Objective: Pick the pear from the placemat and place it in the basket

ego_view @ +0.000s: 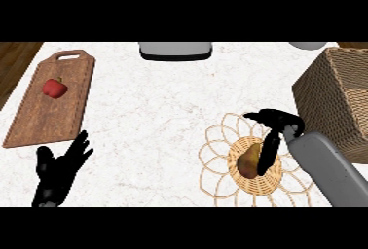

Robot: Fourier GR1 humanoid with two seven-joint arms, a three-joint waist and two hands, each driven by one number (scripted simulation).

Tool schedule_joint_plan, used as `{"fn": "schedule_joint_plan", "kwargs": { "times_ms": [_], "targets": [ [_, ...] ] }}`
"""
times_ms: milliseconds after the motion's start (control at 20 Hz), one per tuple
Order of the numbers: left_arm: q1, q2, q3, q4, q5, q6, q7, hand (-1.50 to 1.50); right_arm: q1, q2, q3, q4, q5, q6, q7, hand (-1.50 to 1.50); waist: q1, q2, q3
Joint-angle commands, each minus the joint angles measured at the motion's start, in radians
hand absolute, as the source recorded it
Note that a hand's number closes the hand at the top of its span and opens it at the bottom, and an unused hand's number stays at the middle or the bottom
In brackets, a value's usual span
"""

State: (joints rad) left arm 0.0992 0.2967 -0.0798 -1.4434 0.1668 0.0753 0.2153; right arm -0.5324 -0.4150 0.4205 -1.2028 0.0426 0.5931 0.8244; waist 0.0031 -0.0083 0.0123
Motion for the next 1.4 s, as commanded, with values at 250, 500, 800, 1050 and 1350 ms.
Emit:
{"fn": "schedule_joint_plan", "kwargs": {
  "times_ms": [250,500,800,1050,1350],
  "targets": [
    [0.061,-0.029,-0.021,-0.009,-0.018,-0.007,0.055,0.0,0.053,0.038,-0.003,-0.036,0.063,-0.001,0.02,-1.5,0.002,0.008,-0.012],
    [-0.024,-0.045,0.002,0.094,-0.025,-0.019,0.042,0.0,0.039,0.102,-0.007,0.038,0.124,-0.032,-0.024,-1.5,0.0,0.011,-0.012],
    [0.005,-0.004,0.05,0.046,-0.012,-0.051,0.052,0.0,0.123,0.035,0.031,-0.09,0.216,0.005,-0.138,1.5,-0.005,0.008,-0.012],
    [0.005,-0.032,0.041,0.055,-0.031,-0.034,0.062,0.0,0.068,0.022,0.028,0.035,0.294,0.018,-0.257,1.5,0.003,0.01,-0.012],
    [-0.005,-0.039,0.044,0.027,-0.032,-0.039,0.1,0.0,0.136,0.042,0.071,-0.041,0.425,-0.099,-0.297,1.5,-0.006,0.008,-0.012]
  ]
}}
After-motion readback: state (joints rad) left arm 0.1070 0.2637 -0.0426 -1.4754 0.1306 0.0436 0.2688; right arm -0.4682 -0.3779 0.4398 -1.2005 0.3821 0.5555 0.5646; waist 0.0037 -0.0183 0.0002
